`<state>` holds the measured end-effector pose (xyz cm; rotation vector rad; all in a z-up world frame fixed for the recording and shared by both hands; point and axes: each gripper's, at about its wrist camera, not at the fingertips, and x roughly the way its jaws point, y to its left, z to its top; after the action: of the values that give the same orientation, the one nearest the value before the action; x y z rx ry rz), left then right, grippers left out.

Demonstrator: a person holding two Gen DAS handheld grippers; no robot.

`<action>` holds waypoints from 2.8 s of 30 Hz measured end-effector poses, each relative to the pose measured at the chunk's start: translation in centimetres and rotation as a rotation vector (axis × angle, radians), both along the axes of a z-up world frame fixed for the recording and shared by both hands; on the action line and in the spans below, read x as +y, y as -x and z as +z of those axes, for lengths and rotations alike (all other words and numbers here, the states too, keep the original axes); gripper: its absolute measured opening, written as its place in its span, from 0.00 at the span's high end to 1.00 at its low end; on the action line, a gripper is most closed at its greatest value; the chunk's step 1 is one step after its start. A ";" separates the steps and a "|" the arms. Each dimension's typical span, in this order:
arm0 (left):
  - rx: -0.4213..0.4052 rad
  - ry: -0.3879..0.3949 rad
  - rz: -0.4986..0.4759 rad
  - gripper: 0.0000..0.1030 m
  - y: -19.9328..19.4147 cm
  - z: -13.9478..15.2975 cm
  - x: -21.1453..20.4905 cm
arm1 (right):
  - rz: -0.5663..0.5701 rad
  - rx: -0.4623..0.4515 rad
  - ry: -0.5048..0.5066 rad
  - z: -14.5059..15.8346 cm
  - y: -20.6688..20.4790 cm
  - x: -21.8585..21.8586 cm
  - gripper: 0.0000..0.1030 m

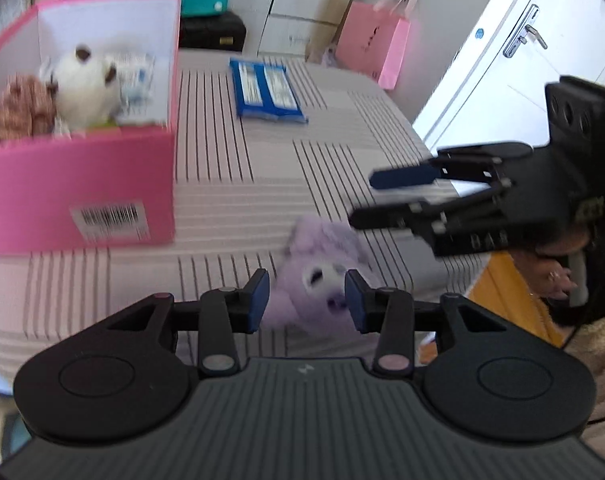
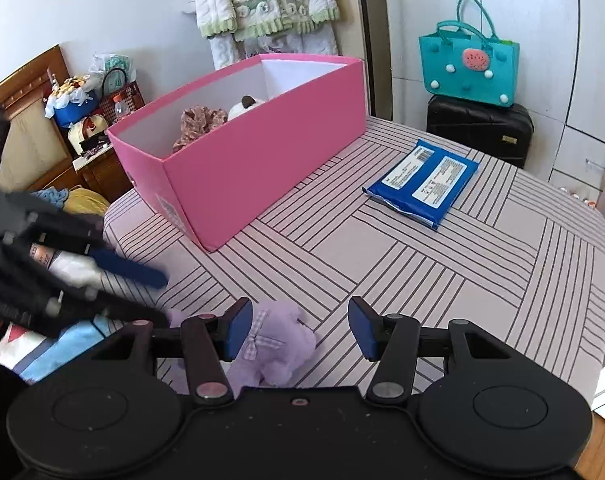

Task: Organize soft objects
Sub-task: 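Lift the purple plush with the left tool while the right tool steadies it, then carry the purple plush in the left tool over the pink box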

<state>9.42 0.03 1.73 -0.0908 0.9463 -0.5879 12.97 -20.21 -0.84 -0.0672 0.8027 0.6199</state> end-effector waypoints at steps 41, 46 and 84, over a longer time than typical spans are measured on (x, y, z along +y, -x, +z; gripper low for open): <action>0.038 0.055 0.048 0.54 -1.6 -2.7 -2.0 | 0.003 0.038 -0.025 -2.2 1.7 -2.1 0.38; -0.001 0.041 0.025 0.65 -1.6 -2.5 -2.6 | 0.029 0.052 -0.029 -2.9 2.1 -2.2 0.38; -0.268 0.028 0.043 0.68 -0.2 3.8 2.3 | -0.054 -0.097 0.001 2.3 2.0 4.6 0.54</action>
<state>9.65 2.30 5.55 -0.0554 0.6750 -0.5584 10.96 -15.63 1.41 -0.0755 0.7087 0.5611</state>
